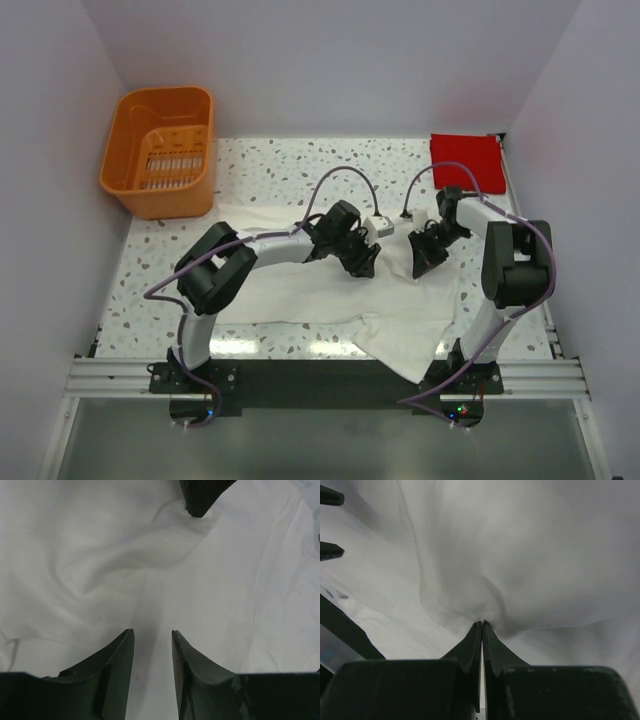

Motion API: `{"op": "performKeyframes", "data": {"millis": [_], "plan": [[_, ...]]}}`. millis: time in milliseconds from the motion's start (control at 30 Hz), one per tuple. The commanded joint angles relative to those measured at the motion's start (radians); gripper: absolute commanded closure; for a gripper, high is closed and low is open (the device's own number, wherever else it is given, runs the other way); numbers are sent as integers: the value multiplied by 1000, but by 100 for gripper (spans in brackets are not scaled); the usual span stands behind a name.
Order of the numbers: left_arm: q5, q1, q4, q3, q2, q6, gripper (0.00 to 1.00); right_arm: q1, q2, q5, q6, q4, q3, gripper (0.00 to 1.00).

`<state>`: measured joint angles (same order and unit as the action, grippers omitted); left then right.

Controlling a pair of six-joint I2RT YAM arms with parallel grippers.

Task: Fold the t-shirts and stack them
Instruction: Fold the tshirt

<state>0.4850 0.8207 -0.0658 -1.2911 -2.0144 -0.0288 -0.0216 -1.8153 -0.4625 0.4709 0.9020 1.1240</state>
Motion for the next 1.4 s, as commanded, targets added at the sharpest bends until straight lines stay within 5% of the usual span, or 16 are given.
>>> {"op": "performKeyframes", "data": {"millis": [0,633,1033,1367], "plan": [[-57,21,43,-19,13,95,59,-6,-4,-4,-2,-6,28,100],[-143,23,-14,-57,-56,224,67,-6,-22,7,-2,-8,36,100],[-149,23,-22,-56,-56,242,96,-6,-27,8,0,-9,36,100],[-122,21,-28,-54,-53,263,100,-6,-30,10,8,-8,36,100]]}}
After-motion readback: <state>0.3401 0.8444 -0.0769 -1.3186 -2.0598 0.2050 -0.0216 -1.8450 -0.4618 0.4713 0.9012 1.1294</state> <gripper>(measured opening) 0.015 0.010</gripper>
